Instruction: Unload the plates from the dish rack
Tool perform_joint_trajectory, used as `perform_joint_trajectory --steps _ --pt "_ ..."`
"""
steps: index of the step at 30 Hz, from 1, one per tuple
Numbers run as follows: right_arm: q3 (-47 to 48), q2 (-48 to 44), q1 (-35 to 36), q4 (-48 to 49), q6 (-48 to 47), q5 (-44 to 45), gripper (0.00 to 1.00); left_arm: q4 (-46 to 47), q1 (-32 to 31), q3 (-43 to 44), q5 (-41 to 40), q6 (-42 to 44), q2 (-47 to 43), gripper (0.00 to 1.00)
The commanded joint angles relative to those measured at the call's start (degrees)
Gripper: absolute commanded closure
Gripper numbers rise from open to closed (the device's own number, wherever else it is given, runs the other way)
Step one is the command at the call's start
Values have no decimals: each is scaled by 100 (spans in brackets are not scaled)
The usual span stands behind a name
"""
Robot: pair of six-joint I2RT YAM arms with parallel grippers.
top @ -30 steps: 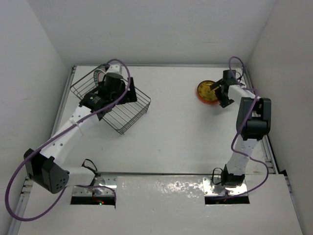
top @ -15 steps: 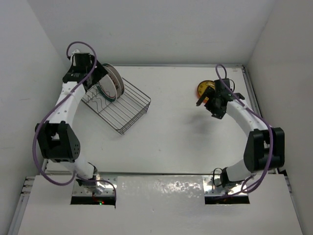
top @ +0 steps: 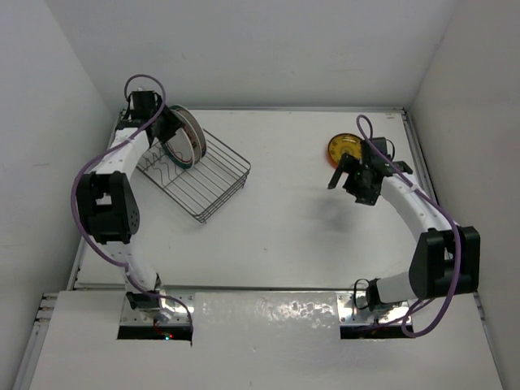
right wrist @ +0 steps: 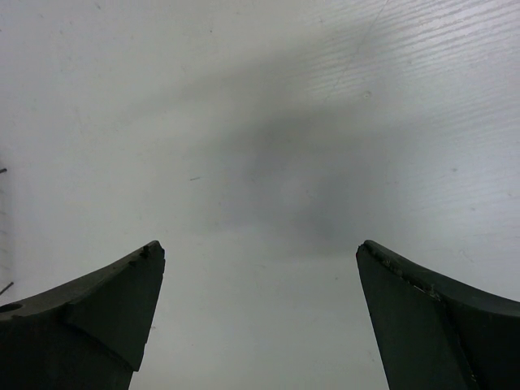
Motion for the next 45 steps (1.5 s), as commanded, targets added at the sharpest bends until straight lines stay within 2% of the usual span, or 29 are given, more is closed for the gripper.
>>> perform_joint_trajectory --steps 1,2,3,5,7,14,18,20,21,23,24,25,26,28,29,30,32,35,38,44,45 --pt "207 -110 2 -89 -189 -3 1 425 93 164 206 -36 13 60" --pt "268 -101 2 -141 -198 -3 1 407 102 173 215 -45 65 65" --pt "294 -101 -7 -159 -206 -3 1 381 102 191 215 -36 57 78" --pt "382 -83 -7 -212 -198 84 1 232 110 261 84 42 -47 90" --pt "461 -83 -7 -230 -171 58 1 -5 110 366 -57 244 -232 96" --pt "751 -145 -7 -387 48 -90 1 -972 128 1516 -163 1228 -584 98" --pt "1085 -171 -7 -493 197 -337 1 -1367 58 2043 687 1694 -681 98" --pt "1453 -75 -7 -502 311 -747 1 -1569 -161 2551 743 2176 -664 98" --pt "1629 -22 -7 -537 390 -898 1 -1858 -701 2799 403 2805 -594 98" --pt "2191 161 -7 -572 644 -1188 1 -2114 -1441 3334 -361 3502 -497 98" --pt "2402 224 -7 -599 759 -1242 1 -2150 -2150 3363 -965 3819 -470 98" --pt "2796 276 -7 -590 847 -1321 1 -2072 -2462 3303 -1145 4353 -522 99" --pt "3000 416 2 -581 1031 -1461 1 -2011 -2935 3119 -1086 4524 -558 99" --pt "3648 584 2 -642 1243 -1593 1 -1931 -3472 2760 -936 5199 -663 99" --pt "3870 785 -7 -695 1392 -1664 1 -1861 -4102 2592 -1110 5489 -698 100" --pt "4107 891 2 -791 1445 -1769 1 -1800 -4413 2399 -1356 6005 -751 100" --pt "4600 1111 -7 -1064 1542 -1875 1 -1659 -5115 1967 -1891 6352 -760 100" --pt "4593 1138 28 -1336 1403 -1919 1 -1693 -5487 1878 -1860 6520 -585 100" --pt "4075 1059 168 -1407 1201 -1981 2 -1659 -5759 1870 -1736 6538 -523 100" --pt "3039 683 362 -1435 787 -1849 15 -1456 -6147 1817 -2026 6661 -365 100" --pt "2915 603 362 -1355 839 -1910 20 -1456 -6191 1808 -2069 6661 -339 100"
